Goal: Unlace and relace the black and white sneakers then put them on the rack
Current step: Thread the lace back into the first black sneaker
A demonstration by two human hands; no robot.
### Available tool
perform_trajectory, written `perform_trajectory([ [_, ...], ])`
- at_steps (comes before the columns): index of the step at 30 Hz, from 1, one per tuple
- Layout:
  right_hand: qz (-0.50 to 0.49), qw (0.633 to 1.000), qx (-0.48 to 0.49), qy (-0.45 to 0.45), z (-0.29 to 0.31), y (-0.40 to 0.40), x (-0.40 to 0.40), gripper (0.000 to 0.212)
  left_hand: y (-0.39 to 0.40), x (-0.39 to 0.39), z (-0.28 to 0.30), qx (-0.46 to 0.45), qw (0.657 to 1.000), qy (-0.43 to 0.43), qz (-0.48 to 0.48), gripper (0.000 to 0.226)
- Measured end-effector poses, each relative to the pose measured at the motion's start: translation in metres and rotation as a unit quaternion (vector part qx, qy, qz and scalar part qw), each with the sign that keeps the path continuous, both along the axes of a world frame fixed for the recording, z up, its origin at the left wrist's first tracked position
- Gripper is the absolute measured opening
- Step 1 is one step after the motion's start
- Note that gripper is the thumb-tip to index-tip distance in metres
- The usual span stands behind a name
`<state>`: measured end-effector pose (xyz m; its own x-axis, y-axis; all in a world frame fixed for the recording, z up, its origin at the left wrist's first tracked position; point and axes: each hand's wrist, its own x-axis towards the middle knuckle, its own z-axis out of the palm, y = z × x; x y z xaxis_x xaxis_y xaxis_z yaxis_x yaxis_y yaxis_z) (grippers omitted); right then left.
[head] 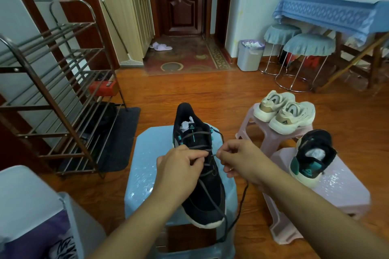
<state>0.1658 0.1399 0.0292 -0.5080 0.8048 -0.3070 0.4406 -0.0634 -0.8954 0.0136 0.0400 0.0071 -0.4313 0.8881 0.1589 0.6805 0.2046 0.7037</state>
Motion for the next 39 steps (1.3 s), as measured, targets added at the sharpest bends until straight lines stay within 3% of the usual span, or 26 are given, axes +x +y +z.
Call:
perform_trajectory([
  [4,-0.044,0.976,-0.182,0.114,-0.007,-0.002,-0.004,0.010,0.004,0.002,0.000,0.010,0.999,0.029,0.017,0.017],
  [6,-0.051,0.964,-0.220,0.144,-0.011,-0.002,-0.004,0.011,0.006,0.003,-0.001,0.011,0.999,0.030,0.015,0.016],
  [12,-0.036,0.999,0.035,0.007,-0.011,-0.001,-0.005,0.013,0.006,0.002,-0.003,0.018,1.000,0.015,0.008,0.017],
  [15,-0.020,0.984,0.166,-0.056,-0.010,-0.006,-0.005,0.016,0.006,0.002,-0.005,0.021,1.000,-0.001,0.012,0.017],
  [19,0.042,0.937,0.326,-0.115,-0.013,-0.011,-0.008,0.010,0.006,0.003,-0.004,0.023,0.999,-0.045,0.012,0.018],
  [21,0.035,0.961,0.262,-0.080,-0.015,-0.006,-0.009,0.011,0.006,0.003,-0.005,0.022,0.999,-0.047,0.014,0.020],
  [23,0.023,0.997,0.078,-0.005,-0.016,0.002,-0.007,0.013,0.006,0.003,-0.004,0.015,1.000,-0.025,0.006,0.024],
  [26,0.041,0.987,-0.133,0.078,-0.015,0.013,-0.003,0.017,0.006,0.005,0.000,-0.002,0.998,0.054,-0.011,0.027],
  [28,0.065,0.983,-0.151,0.081,-0.014,0.017,-0.003,0.019,0.006,0.006,0.004,-0.004,0.996,0.086,-0.006,0.025],
  [31,0.079,0.995,-0.053,0.017,-0.013,0.016,-0.004,0.014,0.007,0.007,0.005,0.014,0.996,0.085,0.007,0.017],
  [33,0.076,0.992,0.081,-0.056,-0.012,0.014,-0.004,0.010,0.009,0.009,0.005,0.021,0.997,0.075,0.012,0.011],
  [34,0.069,0.977,0.178,-0.090,-0.011,0.012,-0.003,0.006,0.009,0.011,0.005,0.026,0.997,0.070,0.014,0.009],
  [36,0.096,0.925,0.348,-0.120,-0.009,0.007,-0.001,0.021,0.009,0.013,0.006,0.031,0.996,0.077,0.016,0.009],
  [39,0.182,0.863,0.448,-0.145,-0.007,0.002,-0.002,0.038,0.006,0.010,0.003,0.035,0.996,0.077,0.021,0.011],
])
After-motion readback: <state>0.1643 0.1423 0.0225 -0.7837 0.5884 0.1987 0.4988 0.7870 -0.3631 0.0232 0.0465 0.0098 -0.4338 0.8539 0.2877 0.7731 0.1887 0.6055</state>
